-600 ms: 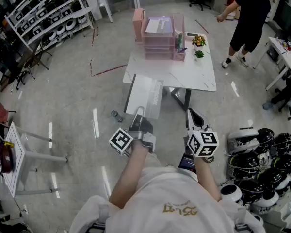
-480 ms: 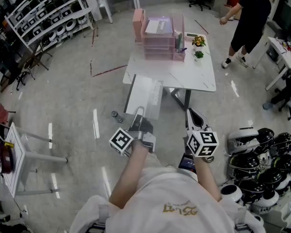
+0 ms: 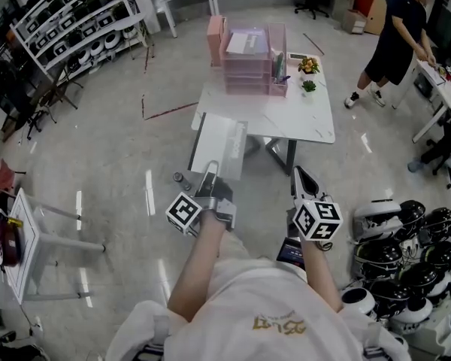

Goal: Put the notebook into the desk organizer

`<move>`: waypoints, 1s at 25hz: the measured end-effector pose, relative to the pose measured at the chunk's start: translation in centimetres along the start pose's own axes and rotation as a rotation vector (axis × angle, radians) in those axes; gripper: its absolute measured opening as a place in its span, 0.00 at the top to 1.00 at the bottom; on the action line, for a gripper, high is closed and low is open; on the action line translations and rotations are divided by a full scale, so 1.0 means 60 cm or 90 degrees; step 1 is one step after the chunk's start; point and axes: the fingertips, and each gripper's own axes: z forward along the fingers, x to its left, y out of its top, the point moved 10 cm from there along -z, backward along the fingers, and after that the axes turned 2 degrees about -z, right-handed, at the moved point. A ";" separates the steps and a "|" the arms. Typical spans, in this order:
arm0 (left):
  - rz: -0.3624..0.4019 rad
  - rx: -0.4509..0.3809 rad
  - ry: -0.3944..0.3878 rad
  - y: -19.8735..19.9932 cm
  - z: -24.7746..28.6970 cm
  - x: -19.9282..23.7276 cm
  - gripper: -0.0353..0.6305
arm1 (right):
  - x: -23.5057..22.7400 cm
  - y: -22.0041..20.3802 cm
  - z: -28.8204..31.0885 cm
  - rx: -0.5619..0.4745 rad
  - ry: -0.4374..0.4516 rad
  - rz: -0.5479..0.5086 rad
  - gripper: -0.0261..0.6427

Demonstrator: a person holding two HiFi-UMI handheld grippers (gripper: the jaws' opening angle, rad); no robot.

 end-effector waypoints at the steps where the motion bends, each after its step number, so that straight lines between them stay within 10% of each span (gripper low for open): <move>1: 0.002 0.003 0.001 0.005 0.005 0.001 0.91 | -0.002 0.002 0.001 0.001 -0.004 0.001 0.94; 15: -0.005 0.003 -0.031 0.030 0.103 -0.009 0.91 | -0.040 0.020 0.055 -0.002 -0.023 0.007 0.94; 25: -0.028 0.047 -0.041 0.079 0.330 0.036 0.91 | -0.107 0.068 0.245 0.007 -0.061 0.006 0.94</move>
